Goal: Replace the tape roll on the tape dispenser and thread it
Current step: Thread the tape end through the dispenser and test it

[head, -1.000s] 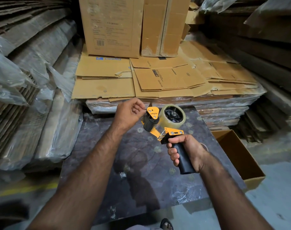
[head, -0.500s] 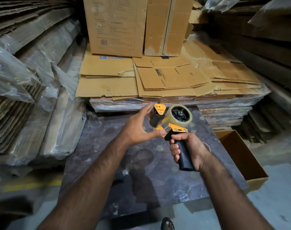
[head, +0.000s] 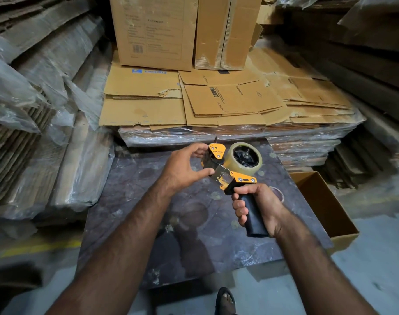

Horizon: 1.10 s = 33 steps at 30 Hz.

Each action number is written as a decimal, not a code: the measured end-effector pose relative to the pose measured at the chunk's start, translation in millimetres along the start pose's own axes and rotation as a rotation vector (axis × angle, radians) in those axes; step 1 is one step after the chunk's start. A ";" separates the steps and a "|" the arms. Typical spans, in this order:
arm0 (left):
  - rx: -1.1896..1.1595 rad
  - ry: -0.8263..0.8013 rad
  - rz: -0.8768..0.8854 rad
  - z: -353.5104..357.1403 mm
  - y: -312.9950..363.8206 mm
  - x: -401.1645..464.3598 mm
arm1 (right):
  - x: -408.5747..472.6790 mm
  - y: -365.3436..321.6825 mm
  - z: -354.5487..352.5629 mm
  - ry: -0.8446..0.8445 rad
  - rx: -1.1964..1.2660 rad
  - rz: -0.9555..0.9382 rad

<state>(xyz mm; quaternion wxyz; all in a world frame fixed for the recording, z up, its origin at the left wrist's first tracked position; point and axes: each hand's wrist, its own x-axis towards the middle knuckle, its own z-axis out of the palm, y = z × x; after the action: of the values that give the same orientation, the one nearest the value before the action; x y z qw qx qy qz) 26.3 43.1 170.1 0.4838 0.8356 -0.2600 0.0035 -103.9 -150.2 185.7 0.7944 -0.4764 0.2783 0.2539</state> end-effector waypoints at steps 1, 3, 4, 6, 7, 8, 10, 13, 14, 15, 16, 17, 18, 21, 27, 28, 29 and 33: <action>0.002 -0.017 0.003 2.5 0.1 -0.9 | -1.3 2.2 -2.2 0.005 0.003 0.000; -0.050 -0.083 -0.020 8.6 2.9 -5.5 | -2.8 6.6 -7.9 0.012 0.013 -0.005; -0.122 -0.121 -0.051 10.9 6.6 -8.7 | -3.5 7.9 -10.1 0.018 0.015 -0.009; -0.314 -0.156 -0.133 12.9 15.4 -14.5 | -5.6 9.0 -13.7 0.026 0.005 -0.017; -0.385 -0.146 -0.173 13.6 18.5 -15.3 | -6.0 8.7 -16.2 0.026 -0.013 -0.027; -0.410 -0.127 -0.215 14.4 21.2 -15.3 | -6.1 8.2 -18.4 0.033 -0.044 -0.040; -0.346 -0.094 -0.276 15.1 23.5 -14.5 | -3.3 8.0 -25.8 0.081 -0.124 -0.077; -0.040 -0.106 -0.264 18.6 23.6 -13.1 | 9.0 10.2 -48.0 0.281 -0.296 -0.220; 0.127 -0.132 -0.225 22.5 25.4 -13.3 | 14.4 11.7 -58.1 0.364 -0.358 -0.281; 0.290 -0.156 -0.178 28.0 27.1 -13.4 | 16.8 12.9 -66.2 0.432 -0.414 -0.342; 0.404 -0.170 -0.129 34.6 31.4 -13.1 | 19.2 15.0 -75.2 0.502 -0.486 -0.399; 0.452 -0.175 -0.090 42.7 36.7 -12.3 | 20.0 17.0 -84.3 0.569 -0.619 -0.452; 0.438 -0.176 -0.068 51.3 43.5 -10.7 | 21.5 19.2 -94.9 0.642 -0.808 -0.493; 0.216 -0.137 -0.074 75.2 61.8 -2.7 | 20.2 27.8 -120.0 0.752 -1.191 -0.584; 0.288 -0.277 -0.082 121.7 68.8 -3.3 | 21.5 47.4 -148.9 0.884 -1.523 -0.702; 0.293 -0.266 -0.088 129.1 66.5 -5.7 | 23.1 49.5 -153.1 0.900 -1.572 -0.722; 0.291 -0.243 -0.093 135.9 63.3 -8.5 | 23.9 50.9 -156.1 0.911 -1.621 -0.732; 0.343 -0.144 -0.112 153.6 54.0 -22.3 | 26.4 56.6 -164.5 0.936 -1.701 -0.773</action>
<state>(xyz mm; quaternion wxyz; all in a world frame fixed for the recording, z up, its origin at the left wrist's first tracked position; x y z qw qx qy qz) -54.3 -93.2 126.3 0.3139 0.9171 -0.2428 -0.0389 -155.8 -270.7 68.5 0.0368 -0.9858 0.1163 -0.1153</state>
